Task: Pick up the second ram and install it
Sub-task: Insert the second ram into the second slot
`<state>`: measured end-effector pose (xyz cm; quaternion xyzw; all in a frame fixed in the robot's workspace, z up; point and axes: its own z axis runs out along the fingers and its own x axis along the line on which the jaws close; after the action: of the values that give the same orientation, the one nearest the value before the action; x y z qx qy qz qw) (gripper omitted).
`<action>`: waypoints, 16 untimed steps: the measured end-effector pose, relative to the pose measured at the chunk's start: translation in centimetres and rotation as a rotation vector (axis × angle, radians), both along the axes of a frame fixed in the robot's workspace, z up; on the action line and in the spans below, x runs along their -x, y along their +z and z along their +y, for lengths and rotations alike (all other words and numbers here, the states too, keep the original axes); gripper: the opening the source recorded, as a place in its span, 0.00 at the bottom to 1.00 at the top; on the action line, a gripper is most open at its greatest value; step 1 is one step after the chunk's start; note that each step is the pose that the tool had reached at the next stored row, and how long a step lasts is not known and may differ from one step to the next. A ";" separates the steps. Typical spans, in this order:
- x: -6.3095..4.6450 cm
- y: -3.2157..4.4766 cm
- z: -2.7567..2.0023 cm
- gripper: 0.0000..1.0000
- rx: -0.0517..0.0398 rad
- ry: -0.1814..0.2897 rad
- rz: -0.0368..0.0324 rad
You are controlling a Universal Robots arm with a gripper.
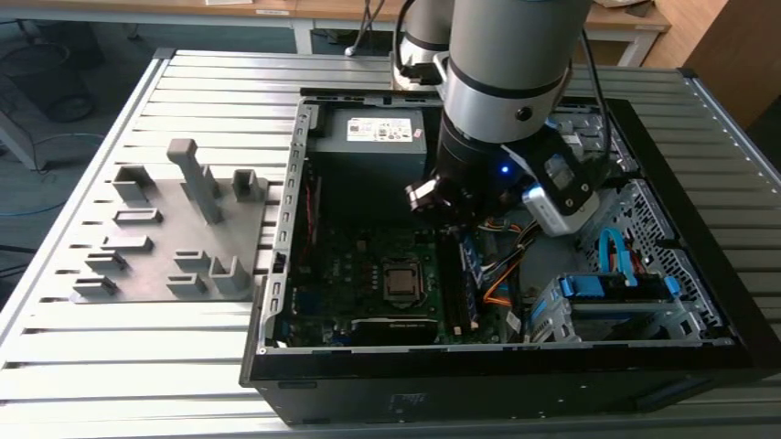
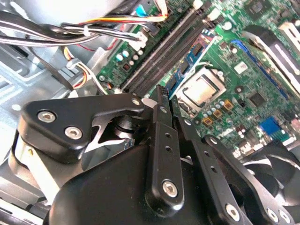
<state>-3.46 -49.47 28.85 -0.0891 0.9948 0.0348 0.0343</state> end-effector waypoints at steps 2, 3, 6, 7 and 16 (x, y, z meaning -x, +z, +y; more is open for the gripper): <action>0.0 0.00 0.00 0.14 0.0027 -0.012 0.0190; 0.0 0.00 0.00 0.14 0.0057 -0.020 0.0246; 0.0 0.00 -0.01 0.14 0.0195 -0.044 0.0296; 0.0 0.00 -0.01 0.14 0.0237 -0.053 0.0296; 0.0 -0.05 -0.01 0.14 0.0496 -0.155 0.0302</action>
<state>-3.45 -49.48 28.80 -0.0123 0.9997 0.0087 0.0196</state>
